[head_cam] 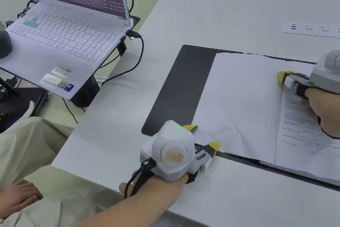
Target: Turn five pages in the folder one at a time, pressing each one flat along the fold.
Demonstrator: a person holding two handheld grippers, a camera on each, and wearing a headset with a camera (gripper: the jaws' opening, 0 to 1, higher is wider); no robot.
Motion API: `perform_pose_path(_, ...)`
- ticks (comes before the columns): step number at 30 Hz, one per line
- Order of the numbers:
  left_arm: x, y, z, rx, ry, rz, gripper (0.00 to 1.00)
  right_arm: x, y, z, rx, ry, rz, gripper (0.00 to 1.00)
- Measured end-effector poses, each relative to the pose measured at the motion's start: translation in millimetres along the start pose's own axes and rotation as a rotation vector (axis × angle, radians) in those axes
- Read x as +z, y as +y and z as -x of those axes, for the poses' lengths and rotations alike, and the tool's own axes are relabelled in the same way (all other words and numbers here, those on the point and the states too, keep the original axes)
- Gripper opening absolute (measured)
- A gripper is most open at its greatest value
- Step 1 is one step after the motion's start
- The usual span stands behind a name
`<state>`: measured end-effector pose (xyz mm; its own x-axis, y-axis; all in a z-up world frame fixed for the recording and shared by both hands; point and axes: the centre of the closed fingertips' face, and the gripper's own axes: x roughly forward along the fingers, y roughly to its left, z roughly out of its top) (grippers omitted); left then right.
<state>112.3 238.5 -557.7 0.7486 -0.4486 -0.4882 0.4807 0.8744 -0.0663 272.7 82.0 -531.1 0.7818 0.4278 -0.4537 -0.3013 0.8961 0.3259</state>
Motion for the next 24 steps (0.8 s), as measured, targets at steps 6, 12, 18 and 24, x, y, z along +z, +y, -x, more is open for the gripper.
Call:
perform_pose_path(6,-0.1,-0.1,-0.1,-0.001,0.006,-0.001,0.36,-7.6,-1.2,2.4,0.011,0.013,-0.009,0.00)
perform_pose_path(12,0.4,-0.8,0.4,-0.001,0.010,-0.001,0.36,-14.5,6.3,14.8,0.023,0.002,-0.037,0.00)
perform_pose_path(18,0.6,-1.2,0.7,-0.002,0.013,-0.004,0.36,-17.6,12.3,26.5,0.025,0.000,-0.061,0.00)
perform_pose_path(24,1.0,-1.8,0.8,-0.005,0.023,-0.006,0.36,-25.4,15.9,32.5,0.046,0.003,-0.085,0.00)
